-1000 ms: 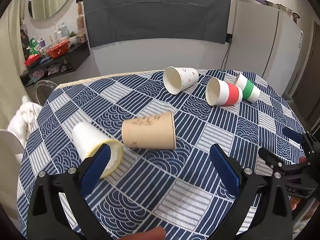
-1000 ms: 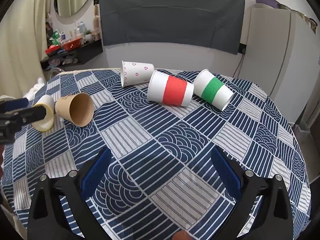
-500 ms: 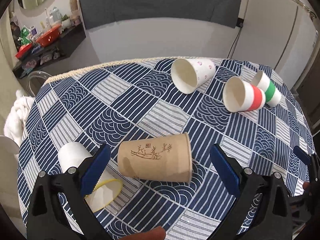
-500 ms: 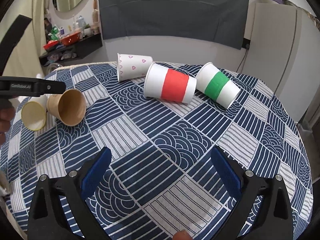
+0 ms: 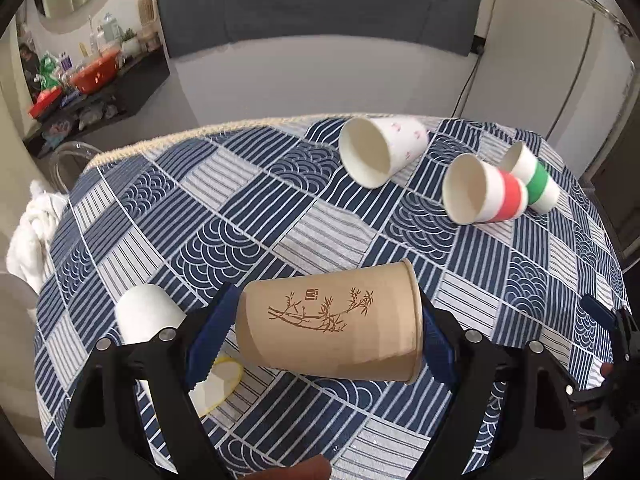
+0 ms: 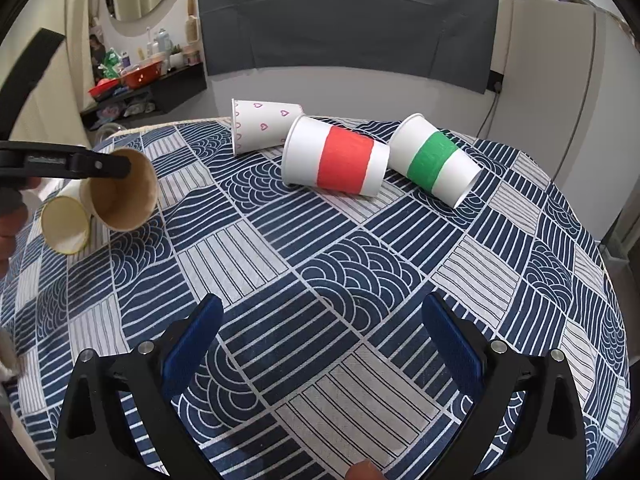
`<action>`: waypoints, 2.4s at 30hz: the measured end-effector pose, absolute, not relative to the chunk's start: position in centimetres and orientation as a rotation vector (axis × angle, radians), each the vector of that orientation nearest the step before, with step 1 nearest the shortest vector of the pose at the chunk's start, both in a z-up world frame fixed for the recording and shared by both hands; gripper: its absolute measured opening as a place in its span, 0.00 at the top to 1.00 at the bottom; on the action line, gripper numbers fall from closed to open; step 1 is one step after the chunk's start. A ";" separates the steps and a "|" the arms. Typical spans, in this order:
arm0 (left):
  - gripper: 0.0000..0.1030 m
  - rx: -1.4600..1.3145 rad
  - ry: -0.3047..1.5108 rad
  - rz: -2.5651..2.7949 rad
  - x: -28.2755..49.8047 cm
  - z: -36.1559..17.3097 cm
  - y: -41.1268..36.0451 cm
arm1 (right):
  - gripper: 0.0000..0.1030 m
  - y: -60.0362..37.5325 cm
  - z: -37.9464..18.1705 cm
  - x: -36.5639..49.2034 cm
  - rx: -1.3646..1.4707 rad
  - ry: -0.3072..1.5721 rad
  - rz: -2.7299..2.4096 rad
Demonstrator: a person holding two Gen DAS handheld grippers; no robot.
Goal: Flip cup upside down
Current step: 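Close the left gripper around the tan kraft cup's body, then lift the tan kraft cup with the left gripper toward the right gripper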
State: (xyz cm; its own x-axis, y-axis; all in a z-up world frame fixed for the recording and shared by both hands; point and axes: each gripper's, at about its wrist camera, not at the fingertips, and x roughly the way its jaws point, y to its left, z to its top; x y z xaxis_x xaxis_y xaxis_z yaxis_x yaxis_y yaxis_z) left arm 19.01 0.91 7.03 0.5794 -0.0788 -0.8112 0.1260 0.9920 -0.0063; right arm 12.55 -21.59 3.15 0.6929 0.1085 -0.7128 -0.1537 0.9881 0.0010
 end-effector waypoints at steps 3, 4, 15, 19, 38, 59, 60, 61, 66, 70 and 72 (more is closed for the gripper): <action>0.20 0.090 0.920 -0.142 17.4 8.3 -0.2 | 0.08 -21.9 3.5 12.2 -0.045 0.786 0.141; 0.20 0.097 0.916 -0.153 16.9 8.5 -0.5 | 0.08 -22.0 3.6 12.1 -0.041 0.784 0.139; 0.20 0.146 0.956 -0.252 10.8 7.6 -4.7 | 0.08 -24.0 4.8 9.8 -0.047 0.746 0.068; 0.20 0.183 0.941 -0.246 9.5 6.6 -6.3 | 0.08 -25.4 5.0 8.6 -0.036 0.740 0.049; 0.06 0.130 0.915 -0.256 5.3 7.2 -4.3 | 0.08 -27.1 4.8 6.2 -0.031 0.768 0.052; 0.06 0.165 0.882 -0.160 3.0 4.5 4.9 | 0.08 -16.4 7.6 5.6 -0.339 0.797 0.263; 0.06 0.157 0.885 -0.159 3.1 4.2 5.3 | 0.08 -15.6 7.6 5.7 -0.367 0.800 0.272; 0.06 0.151 0.883 -0.153 3.1 4.0 5.6 | 0.08 -14.8 7.6 5.7 -0.396 0.804 0.282; 0.06 0.154 0.852 -0.066 3.3 3.1 7.6 | 0.08 -10.8 7.4 6.1 -0.556 0.817 0.340; 0.06 0.146 0.875 -0.074 3.9 2.5 9.0 | 0.08 -7.5 7.1 6.2 -0.668 0.836 0.403; 0.06 0.157 0.878 -0.071 4.0 2.3 9.5 | 0.08 -6.1 6.7 6.4 -0.719 0.853 0.430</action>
State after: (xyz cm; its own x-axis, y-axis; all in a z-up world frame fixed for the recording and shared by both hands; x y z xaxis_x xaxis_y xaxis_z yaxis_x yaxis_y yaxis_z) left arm 3.97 9.53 2.27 0.6370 0.0021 -0.7708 0.1267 0.9861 0.1074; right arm 6.38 -6.06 6.67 0.5956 0.0632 -0.8008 -0.6066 0.6890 -0.3967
